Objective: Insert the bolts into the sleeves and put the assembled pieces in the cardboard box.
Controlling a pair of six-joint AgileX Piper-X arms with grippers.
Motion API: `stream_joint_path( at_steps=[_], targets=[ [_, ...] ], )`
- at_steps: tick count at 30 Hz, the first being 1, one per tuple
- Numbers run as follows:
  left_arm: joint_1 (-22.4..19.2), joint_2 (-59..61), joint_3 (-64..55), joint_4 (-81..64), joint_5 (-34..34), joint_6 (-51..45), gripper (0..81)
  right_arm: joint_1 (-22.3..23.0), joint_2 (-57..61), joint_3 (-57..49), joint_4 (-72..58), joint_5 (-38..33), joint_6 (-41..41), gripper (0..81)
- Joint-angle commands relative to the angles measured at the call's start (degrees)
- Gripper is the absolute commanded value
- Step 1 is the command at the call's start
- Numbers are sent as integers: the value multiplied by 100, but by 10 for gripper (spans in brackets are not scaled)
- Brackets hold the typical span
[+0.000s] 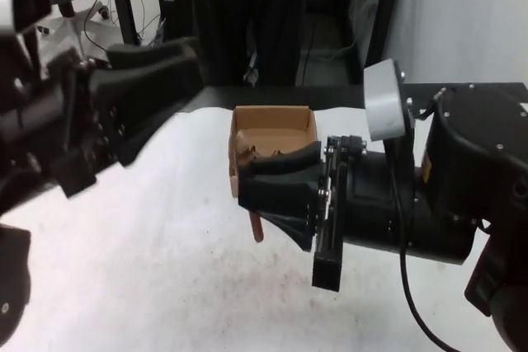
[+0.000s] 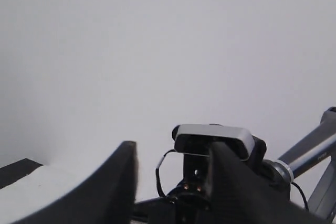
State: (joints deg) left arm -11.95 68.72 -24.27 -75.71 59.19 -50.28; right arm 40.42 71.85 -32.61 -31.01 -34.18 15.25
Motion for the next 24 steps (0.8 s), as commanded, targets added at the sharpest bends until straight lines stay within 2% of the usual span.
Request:
stream_joint_path(
  at_steps=[1,2,6,9,12,18,21,24],
  targets=[
    [213,-18,-38,-123,119,53,83,-172,-53,-61,80,317,-108,8],
    [264,-18,-22,-123,147,199,3,-260,-53,-86,80,451,-82,8],
    [398,-18,91,-109,177,267,3,-707,-21,-249,399,894,-139,8],
    [397,-18,201,102,164,278,3,-1147,225,-603,669,910,-195,8],
    [397,-18,382,727,46,765,3,-1457,760,-1247,1490,923,-179,8],
    [397,-18,672,3260,-1354,2071,3,-1582,2311,-2887,2911,990,-393,8],
    [397,-18,671,4441,-2181,2644,3,-1582,3041,-3702,3534,1266,-502,8],
    [397,-18,671,5084,-2634,3060,3,-1582,3595,-4348,3980,1598,-501,8]
  ],
)
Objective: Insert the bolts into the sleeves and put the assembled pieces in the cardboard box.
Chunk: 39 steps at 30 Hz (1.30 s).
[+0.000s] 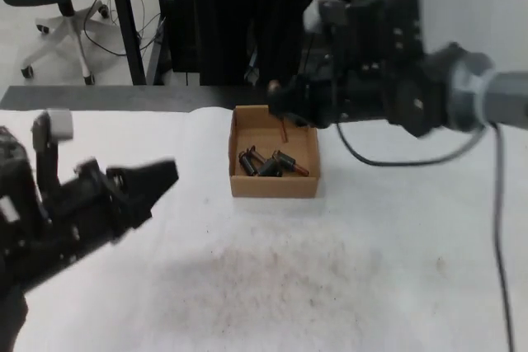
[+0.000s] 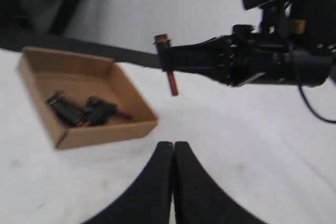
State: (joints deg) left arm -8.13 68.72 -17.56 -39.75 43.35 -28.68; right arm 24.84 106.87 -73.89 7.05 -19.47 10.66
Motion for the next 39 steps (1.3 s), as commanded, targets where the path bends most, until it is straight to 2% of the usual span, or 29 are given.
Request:
stream_joint_path(
  at_steps=[1,8,14,21,28,30,32,36,37,39],
  targets=[
    [15,-18,-1,1608,-1162,971,3,-24,255,-357,222,202,-42,8],
    [15,-45,-1,2239,-1895,1375,3,-38,1045,-1187,667,474,-195,8],
    [15,-217,-1,2456,-2325,1515,3,-51,1414,-1505,1092,1019,-599,8],
    [15,-498,-1,2560,-2450,1675,3,-152,1474,-1503,1070,1319,-681,8],
    [15,-538,-1,2597,-2463,1715,3,-227,1474,-1503,1070,1289,-681,1],
    [15,-538,-1,2597,-2463,1715,3,-227,1474,-1503,1070,1017,-681,55],
    [15,-538,-1,2597,-2463,1715,3,-227,1474,-1503,1070,726,-681,146],
    [15,-538,-1,2597,-2463,1715,3,-227,1474,-1503,1070,697,-681,377],
    [15,-538,-1,2597,-2474,1715,3,-227,1474,-1503,1090,711,-681,409],
    [15,-553,-1,2620,-2535,1759,3,-227,1474,-1503,1123,711,-681,414]
  ],
)
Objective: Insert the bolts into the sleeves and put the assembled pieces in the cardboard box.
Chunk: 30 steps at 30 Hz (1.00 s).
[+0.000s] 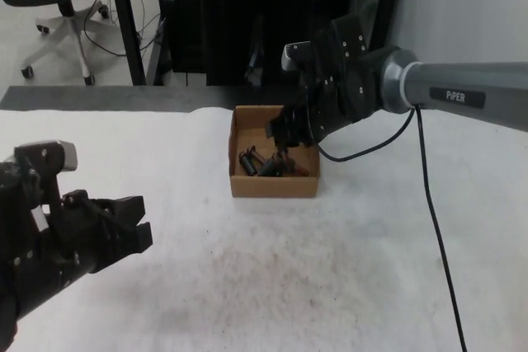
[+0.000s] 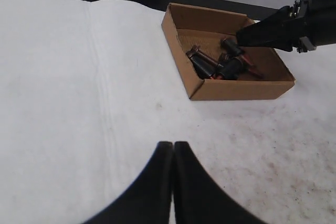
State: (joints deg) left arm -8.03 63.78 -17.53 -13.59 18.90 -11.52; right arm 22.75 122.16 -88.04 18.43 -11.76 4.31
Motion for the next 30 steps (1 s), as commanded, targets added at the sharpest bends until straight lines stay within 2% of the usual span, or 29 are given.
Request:
stream_joint_path(
  at_steps=[1,3,5,8,12,16,24,30],
  targets=[
    [5,-59,-4,3,-131,133,3,-18,-55,-88,-16,-61,-46,412],
    [5,-59,-14,91,-243,272,3,-18,-103,-88,-16,-61,-46,384],
    [5,-101,-14,258,-464,448,3,-18,-207,-88,-16,-31,-34,289],
    [-10,-352,-14,691,-1144,794,3,-18,-488,-75,200,252,-47,0],
    [-8,-1082,-14,1206,-2175,1200,3,-92,-1071,225,403,492,-208,8],
    [-8,-2041,4,1629,-2755,1339,3,-245,-2050,1101,295,686,-126,8],
    [-8,-4116,221,2511,-3309,796,3,-930,-4853,4056,-883,760,614,8],
    [-8,-5164,500,3546,-3317,299,3,-1471,-7082,5989,-947,1060,598,8]
  ],
)
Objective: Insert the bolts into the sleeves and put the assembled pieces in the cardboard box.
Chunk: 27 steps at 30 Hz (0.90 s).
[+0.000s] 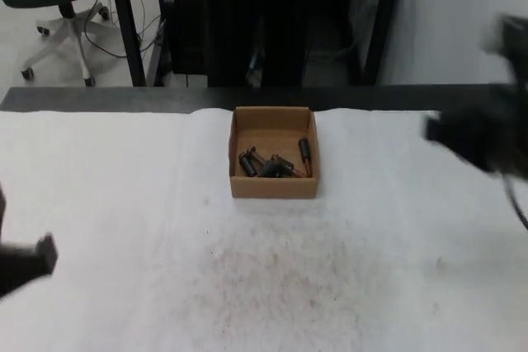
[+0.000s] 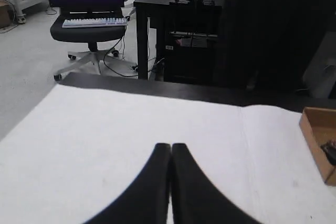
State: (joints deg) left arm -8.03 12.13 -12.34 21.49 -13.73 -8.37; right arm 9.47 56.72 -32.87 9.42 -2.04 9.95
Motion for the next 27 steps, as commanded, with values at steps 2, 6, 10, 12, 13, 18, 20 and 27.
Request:
stream_joint_path(
  at_steps=[2,6,10,12,13,18,20,27],
  targets=[
    [-8,-192,85,331,-53,-290,3,-264,-1235,946,80,204,90,8],
    [-8,-323,356,667,-53,-838,3,-400,-2233,1584,522,609,275,8],
    [-14,-321,668,1036,64,-1401,3,-484,-2840,2073,880,642,344,8],
    [-26,-321,772,1165,227,-1487,3,-503,-2964,2270,1058,642,361,8],
    [-22,-321,798,1206,281,-1484,3,-500,-2974,2343,1149,670,427,8],
    [-22,-321,825,1363,357,-1476,3,-500,-2974,2621,1815,1516,1376,8],
    [-22,-321,825,1366,357,-1475,3,-500,-2974,2665,1953,2076,1443,8],
    [-22,-321,1153,1042,357,-1332,3,-472,-2974,2864,1518,1639,1151,8]
  ],
)
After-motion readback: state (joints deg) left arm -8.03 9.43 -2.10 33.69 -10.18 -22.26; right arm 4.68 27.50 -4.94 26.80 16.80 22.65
